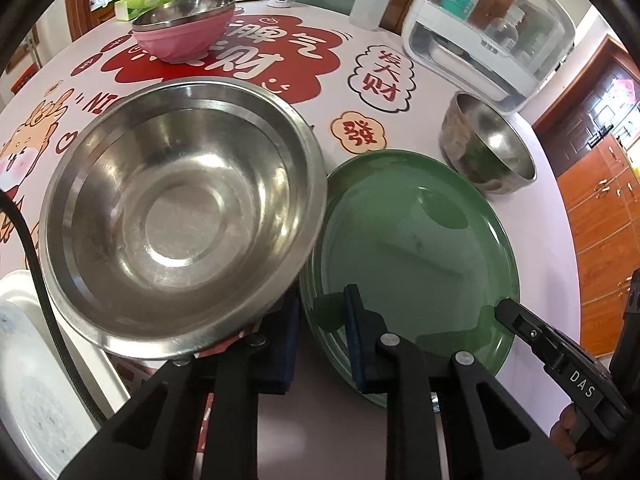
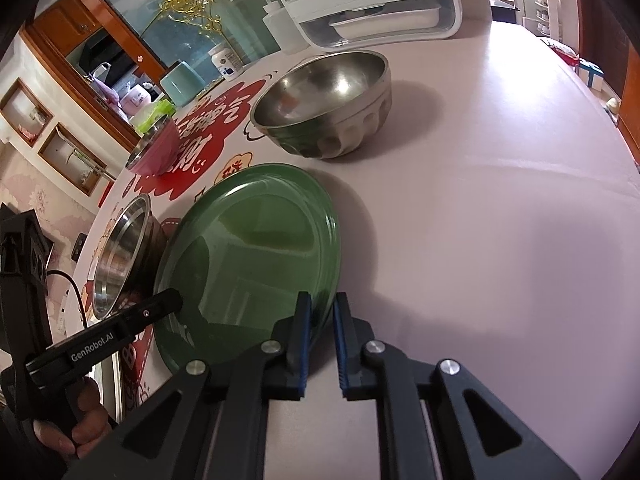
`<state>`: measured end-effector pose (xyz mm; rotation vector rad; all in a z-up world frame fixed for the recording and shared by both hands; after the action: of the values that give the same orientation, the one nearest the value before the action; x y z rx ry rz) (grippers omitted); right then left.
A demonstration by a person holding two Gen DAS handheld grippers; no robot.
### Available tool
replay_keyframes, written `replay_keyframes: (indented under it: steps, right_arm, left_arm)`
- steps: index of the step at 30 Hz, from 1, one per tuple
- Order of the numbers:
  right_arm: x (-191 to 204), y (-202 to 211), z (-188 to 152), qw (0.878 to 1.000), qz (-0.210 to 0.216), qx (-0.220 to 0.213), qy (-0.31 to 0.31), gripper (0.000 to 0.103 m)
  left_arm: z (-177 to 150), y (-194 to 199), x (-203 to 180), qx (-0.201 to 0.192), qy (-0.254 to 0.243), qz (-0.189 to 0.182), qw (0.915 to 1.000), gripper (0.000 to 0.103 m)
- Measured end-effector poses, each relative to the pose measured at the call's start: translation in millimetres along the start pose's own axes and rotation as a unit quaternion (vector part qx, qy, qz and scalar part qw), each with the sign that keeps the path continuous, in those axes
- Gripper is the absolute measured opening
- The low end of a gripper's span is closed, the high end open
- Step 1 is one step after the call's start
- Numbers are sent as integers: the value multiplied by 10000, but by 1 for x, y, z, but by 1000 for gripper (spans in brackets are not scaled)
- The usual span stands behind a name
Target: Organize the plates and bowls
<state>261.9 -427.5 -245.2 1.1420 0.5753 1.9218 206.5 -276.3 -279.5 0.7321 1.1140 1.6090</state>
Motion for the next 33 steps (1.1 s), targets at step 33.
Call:
replay_keyframes:
  steps: [33]
  right_arm:
    - [42,85,-71,9991,-297,-297,92,11]
  left_arm:
    - [-52,89,7,-267,-780,-503,9953,18]
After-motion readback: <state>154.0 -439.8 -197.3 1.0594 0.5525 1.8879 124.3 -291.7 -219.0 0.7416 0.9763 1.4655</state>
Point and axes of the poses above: each gripper's, at about its wrist camera, not at the fingertips, and y roughly against the way its jaws point, x to its left, z to its top, the point moved 6 cm from there along -y, roughly the way its jaws point, and after that the axes turned 11 degrees about z, right-handed, at the moved point
